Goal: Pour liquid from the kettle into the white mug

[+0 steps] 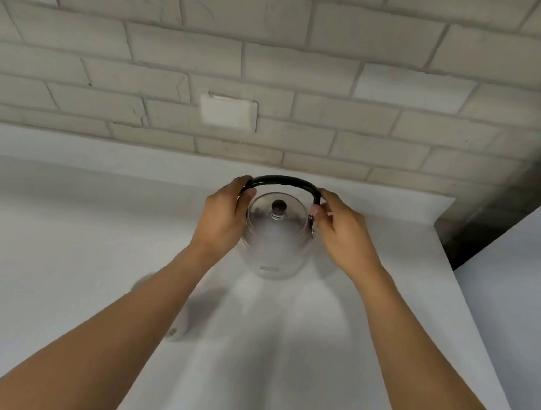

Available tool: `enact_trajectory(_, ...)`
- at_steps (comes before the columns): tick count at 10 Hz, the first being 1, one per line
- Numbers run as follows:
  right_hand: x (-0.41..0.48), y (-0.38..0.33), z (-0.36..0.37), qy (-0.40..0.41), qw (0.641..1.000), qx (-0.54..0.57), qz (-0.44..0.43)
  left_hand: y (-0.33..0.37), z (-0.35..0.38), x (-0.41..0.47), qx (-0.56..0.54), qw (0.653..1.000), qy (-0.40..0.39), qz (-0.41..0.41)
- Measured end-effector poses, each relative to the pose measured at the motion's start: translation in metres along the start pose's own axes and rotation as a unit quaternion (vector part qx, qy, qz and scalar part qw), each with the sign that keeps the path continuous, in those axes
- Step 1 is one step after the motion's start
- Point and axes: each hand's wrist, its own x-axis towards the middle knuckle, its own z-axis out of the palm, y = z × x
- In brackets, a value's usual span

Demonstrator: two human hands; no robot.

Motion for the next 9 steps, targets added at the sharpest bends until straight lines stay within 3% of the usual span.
enact_trajectory(2, 0.049, 0.017, 0.021, -0.015, 0.997, 0.031, 0.064, -0.017, 0.02, 0.05, -0.042, 0.996, -0.043, -0.069)
enact_trajectory(7, 0.089, 0.041, 0.037, -0.002, 0.993, 0.067, 0.102, -0.026, 0.042, 0.093, -0.036, 0.994, -0.075, -0.075)
enact_trajectory(9, 0.08, 0.047, 0.04, -0.021, 0.988, 0.084, 0.128, -0.034, 0.038, 0.089, -0.047, 0.987, -0.092, -0.125)
